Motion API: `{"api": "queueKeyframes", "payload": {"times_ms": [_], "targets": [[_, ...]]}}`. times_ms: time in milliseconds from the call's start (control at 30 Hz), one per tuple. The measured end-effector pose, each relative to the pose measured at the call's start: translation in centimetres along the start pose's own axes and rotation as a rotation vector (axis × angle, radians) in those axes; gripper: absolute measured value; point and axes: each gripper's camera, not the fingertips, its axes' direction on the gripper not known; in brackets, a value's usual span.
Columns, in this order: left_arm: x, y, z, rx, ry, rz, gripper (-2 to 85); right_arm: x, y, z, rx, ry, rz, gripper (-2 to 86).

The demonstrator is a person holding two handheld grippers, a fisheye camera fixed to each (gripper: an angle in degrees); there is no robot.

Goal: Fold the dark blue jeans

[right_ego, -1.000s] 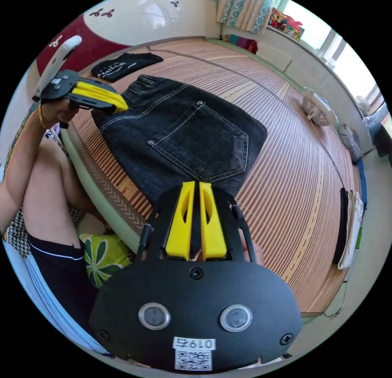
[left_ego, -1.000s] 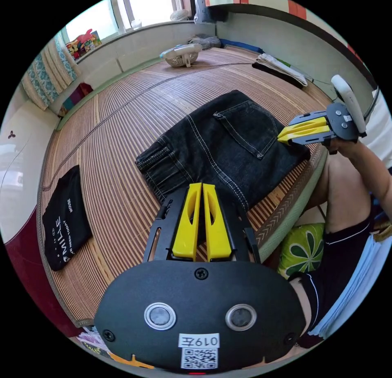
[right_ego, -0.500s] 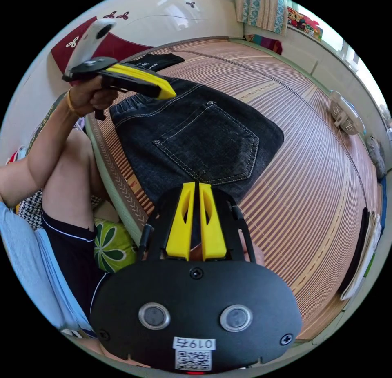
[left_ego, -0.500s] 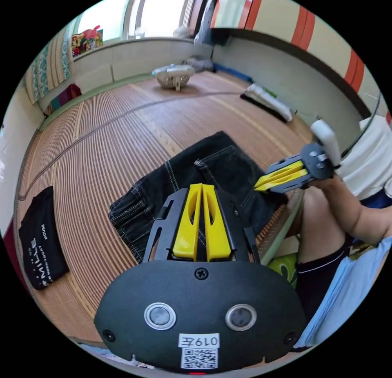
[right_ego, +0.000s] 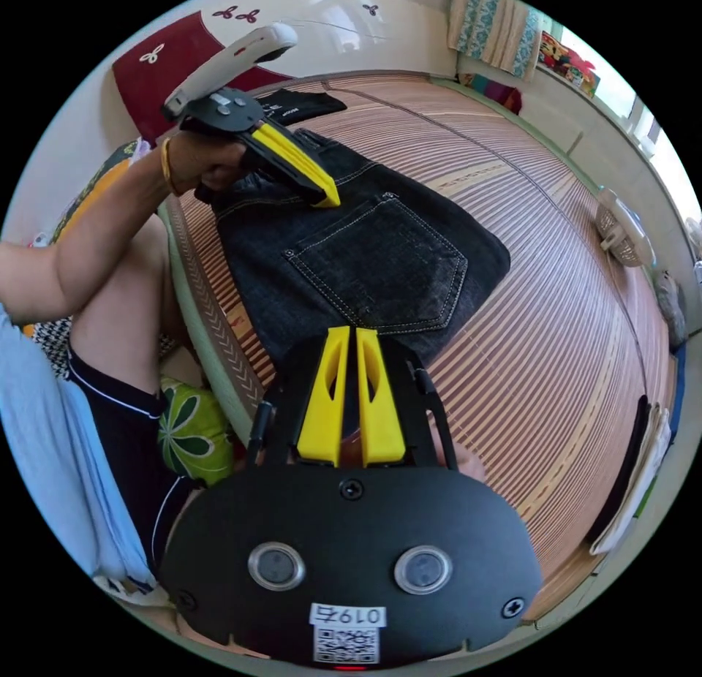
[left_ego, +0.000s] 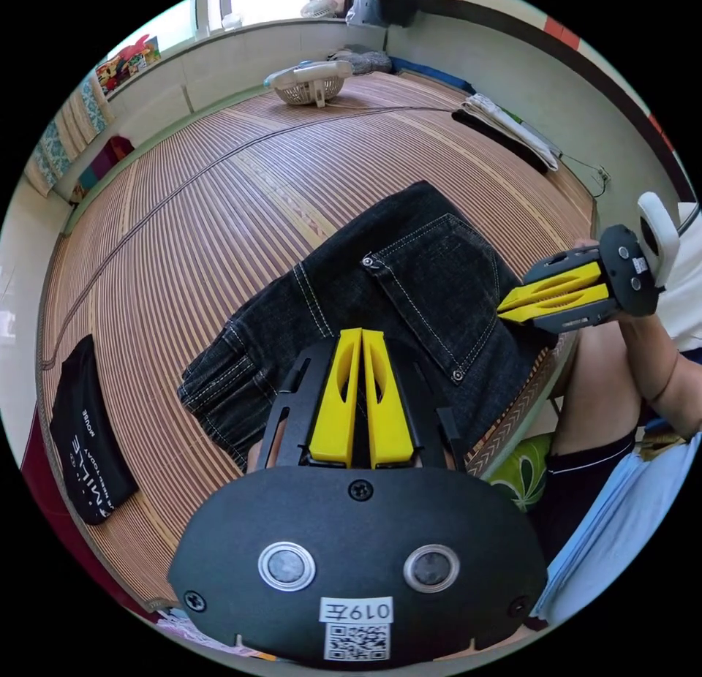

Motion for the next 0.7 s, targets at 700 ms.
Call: {"api": "queueKeyframes", "payload": {"times_ms": [700], "targets": [[-5.0, -2.4, -0.7, 0.020, 0.166, -0.045, 0.6, 30.4, -23.3, 9.9, -0.579, -0.638, -0.403, 12.3]]}}
